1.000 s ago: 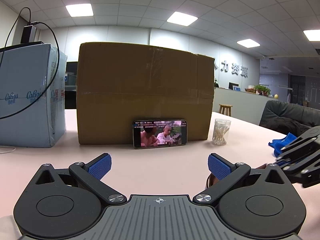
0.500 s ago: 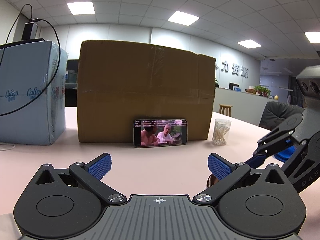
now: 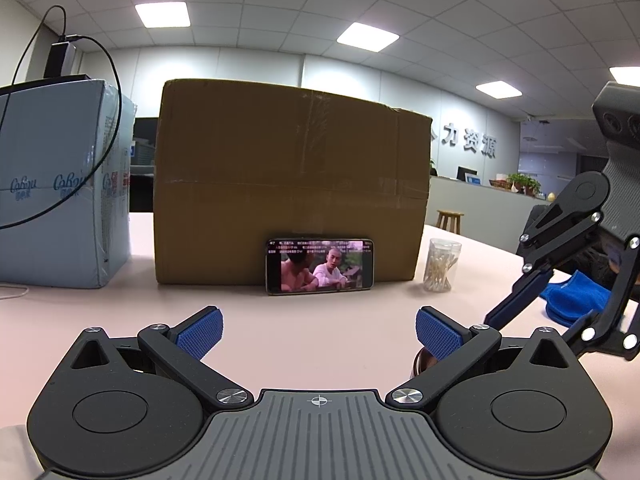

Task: Clean bowl
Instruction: 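Lower the brown cloth into the bowl with the right gripper, then grip the bowl rim with the left gripper while the right presses cloth inside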

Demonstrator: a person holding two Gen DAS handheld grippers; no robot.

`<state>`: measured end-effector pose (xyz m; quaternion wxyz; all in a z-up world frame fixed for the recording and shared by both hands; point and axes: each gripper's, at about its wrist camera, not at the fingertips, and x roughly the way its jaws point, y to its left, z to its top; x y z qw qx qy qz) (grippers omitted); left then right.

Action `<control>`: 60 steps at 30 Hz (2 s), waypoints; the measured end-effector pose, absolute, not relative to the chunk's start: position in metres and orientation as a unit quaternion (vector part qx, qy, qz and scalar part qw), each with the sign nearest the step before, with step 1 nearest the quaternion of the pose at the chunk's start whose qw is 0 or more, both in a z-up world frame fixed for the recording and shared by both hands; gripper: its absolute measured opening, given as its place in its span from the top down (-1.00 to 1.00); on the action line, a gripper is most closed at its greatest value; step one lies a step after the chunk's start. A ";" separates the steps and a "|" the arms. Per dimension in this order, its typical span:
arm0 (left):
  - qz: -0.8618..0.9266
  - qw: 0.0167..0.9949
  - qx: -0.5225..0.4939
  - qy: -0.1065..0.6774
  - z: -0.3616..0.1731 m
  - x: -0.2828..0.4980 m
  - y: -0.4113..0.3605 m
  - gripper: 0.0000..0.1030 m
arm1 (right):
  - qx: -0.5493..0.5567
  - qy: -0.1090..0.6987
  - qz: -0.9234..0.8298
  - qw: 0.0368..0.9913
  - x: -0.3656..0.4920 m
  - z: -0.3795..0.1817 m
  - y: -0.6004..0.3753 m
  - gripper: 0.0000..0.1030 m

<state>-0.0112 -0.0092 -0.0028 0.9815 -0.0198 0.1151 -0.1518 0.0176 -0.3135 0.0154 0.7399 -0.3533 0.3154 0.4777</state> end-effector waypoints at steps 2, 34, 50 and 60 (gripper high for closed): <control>-0.152 0.981 -0.020 0.115 -0.003 -0.011 -0.009 -1.00 | -0.357 0.321 0.480 0.734 0.018 0.018 -0.313 0.17; -0.152 0.981 -0.023 0.117 -0.003 -0.009 -0.006 -1.00 | -0.382 0.372 0.496 0.685 0.045 -0.030 -0.278 0.73; -0.194 0.964 -0.024 0.178 -0.008 0.002 -0.009 -1.00 | -0.413 0.364 0.479 0.684 0.031 -0.024 -0.289 0.60; -0.211 0.947 -0.013 0.242 -0.015 0.011 -0.017 -1.00 | -0.425 0.364 0.455 0.693 0.036 -0.025 -0.291 0.46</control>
